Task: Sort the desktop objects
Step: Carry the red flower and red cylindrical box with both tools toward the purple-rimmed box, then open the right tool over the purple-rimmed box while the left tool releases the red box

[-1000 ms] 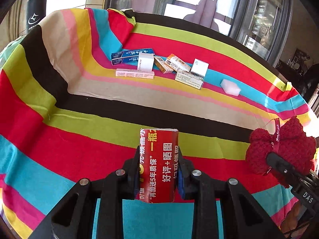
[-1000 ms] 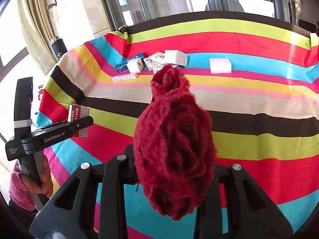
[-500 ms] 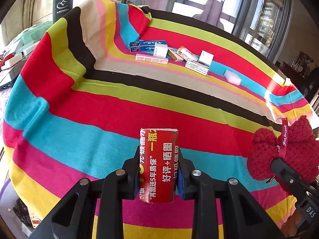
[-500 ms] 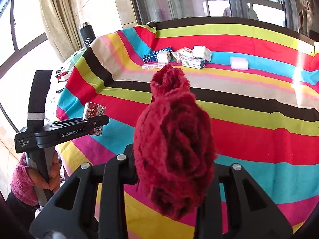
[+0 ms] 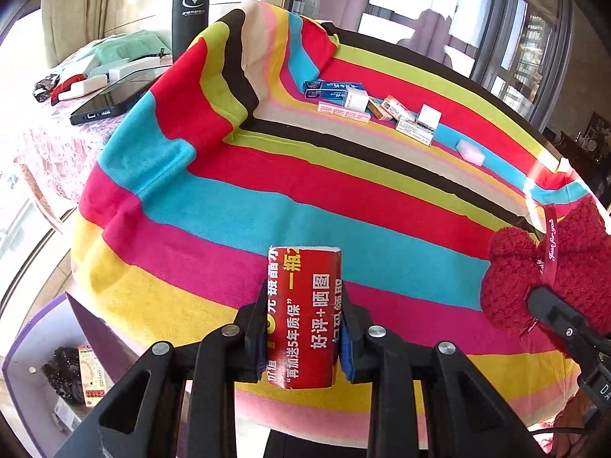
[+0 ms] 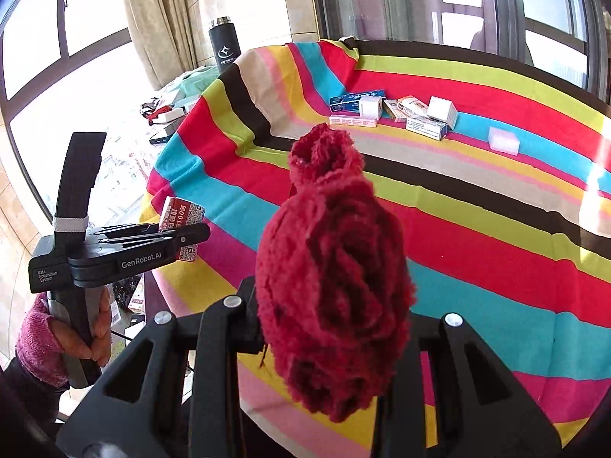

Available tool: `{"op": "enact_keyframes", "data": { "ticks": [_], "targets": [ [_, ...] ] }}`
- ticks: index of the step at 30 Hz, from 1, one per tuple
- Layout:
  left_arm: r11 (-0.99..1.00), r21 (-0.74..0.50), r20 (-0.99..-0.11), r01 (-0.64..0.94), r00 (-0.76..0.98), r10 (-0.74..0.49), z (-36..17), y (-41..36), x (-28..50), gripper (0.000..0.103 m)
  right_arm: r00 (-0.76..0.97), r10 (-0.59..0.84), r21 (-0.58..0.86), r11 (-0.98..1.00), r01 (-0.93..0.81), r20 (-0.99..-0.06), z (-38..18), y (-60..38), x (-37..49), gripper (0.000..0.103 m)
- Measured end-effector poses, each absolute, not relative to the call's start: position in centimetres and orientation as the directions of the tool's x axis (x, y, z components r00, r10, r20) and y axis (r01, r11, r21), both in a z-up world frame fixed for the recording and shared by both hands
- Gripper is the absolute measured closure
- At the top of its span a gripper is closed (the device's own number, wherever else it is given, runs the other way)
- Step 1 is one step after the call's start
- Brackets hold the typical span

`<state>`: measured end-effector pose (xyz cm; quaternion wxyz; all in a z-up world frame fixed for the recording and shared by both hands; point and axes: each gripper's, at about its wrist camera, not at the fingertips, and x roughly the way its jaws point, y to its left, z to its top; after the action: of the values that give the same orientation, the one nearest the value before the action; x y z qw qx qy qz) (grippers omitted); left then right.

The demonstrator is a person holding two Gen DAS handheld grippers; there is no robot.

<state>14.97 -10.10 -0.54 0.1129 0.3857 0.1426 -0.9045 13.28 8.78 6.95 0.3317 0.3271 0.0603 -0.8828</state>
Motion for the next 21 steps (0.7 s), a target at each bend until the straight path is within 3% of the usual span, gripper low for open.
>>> {"op": "enact_keyframes", "data": {
  "ticks": [21],
  "targets": [
    [-0.708, -0.240, -0.782, 0.665, -0.564, -0.265, -5.0, -24.7, 26.1, 0.073, -0.306, -0.632, -0.030, -0.409, 0.912, -0.712, 4.9, -8.4, 19.5, 0.069]
  ]
}}
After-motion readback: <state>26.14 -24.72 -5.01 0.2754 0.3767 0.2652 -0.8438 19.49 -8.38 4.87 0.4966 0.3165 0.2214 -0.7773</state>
